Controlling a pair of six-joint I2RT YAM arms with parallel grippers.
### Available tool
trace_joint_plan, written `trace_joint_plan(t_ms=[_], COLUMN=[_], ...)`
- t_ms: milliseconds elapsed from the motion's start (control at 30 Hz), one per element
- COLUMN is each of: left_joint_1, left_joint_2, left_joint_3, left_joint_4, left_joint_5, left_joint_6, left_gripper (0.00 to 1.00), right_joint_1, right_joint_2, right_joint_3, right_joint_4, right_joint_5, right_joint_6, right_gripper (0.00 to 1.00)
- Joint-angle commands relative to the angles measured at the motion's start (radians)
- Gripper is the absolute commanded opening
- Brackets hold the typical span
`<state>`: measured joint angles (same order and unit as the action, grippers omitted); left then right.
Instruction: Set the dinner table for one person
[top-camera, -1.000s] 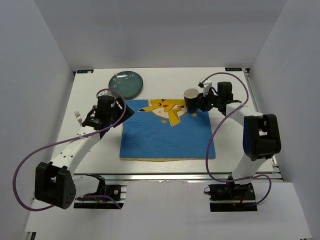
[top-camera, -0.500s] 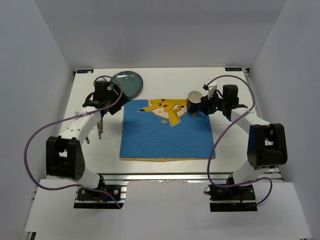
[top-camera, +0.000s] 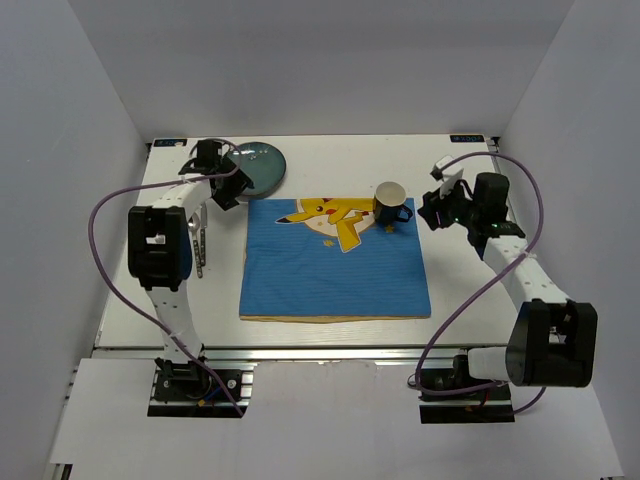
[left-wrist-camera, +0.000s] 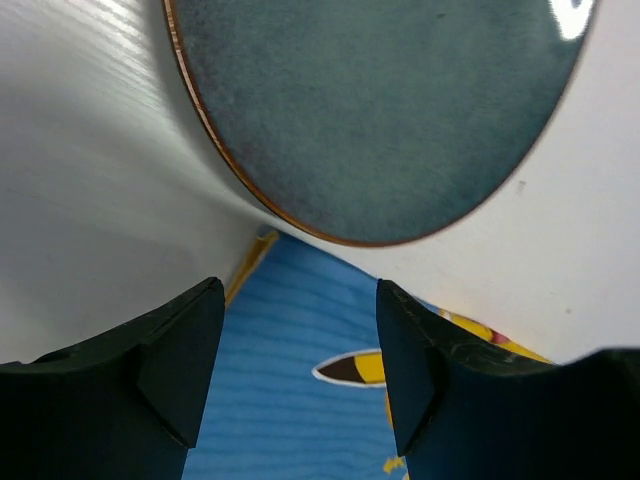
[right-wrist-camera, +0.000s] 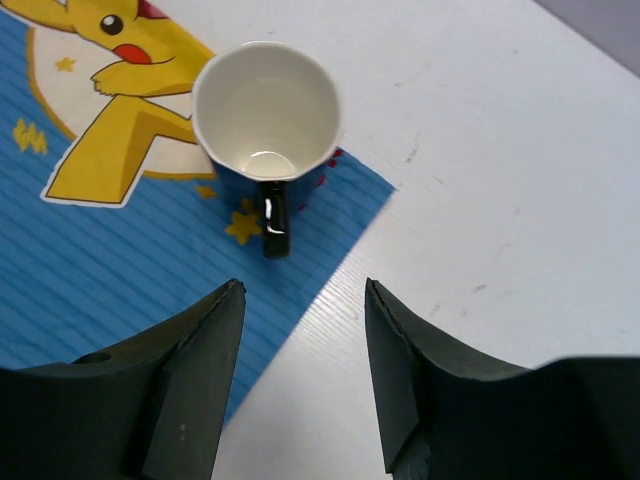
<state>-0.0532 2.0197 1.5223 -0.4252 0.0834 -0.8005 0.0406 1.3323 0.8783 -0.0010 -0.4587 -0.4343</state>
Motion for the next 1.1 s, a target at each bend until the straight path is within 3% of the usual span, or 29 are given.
trace_joint_plan(t_ms=[0, 200, 500, 800, 833, 1067], left_joint_1=[0.013, 0.05, 0.107, 0.113, 0.115, 0.128], left_joint_2=[0.026, 0.114, 0.152, 0.228, 0.234, 0.218], left_joint_3=[0.036, 0.056, -0.063, -0.117, -0.117, -0.142], left_joint_4=[0.014, 0.06, 0.336, 0.557, 0.594, 0.723], left_joint_5=[-0.025, -0.051, -0.005, 0.073, 0.091, 0.157], left_joint_6=[-0.026, -0.071, -0.218, -0.362, -0.367, -0.413], left_gripper=[0.71, 0.7, 0.63, 0.34, 0.24, 0.0], right_joint_1=[-0.03, -0.064, -0.065, -0.065, -0.065, -0.067], right_joint_2=[-0.057, -0.097, -0.105, -0.127, -0.13, -0.165], right_joint_3=[-0.01, -0.022, -0.016, -0.015, -0.018, -0.029], right_joint_4=[0.007, 0.002, -0.034, -0.062, -0.065, -0.076], right_joint_5=[-0.009, -0.032, -0.049, -0.055, -0.055, -0.06], right_joint_6=[-0.001, 0.002, 0.006, 0.003, 0.005, 0.014], right_gripper=[0.57, 0.57, 0.57, 0.57, 0.57, 0.56])
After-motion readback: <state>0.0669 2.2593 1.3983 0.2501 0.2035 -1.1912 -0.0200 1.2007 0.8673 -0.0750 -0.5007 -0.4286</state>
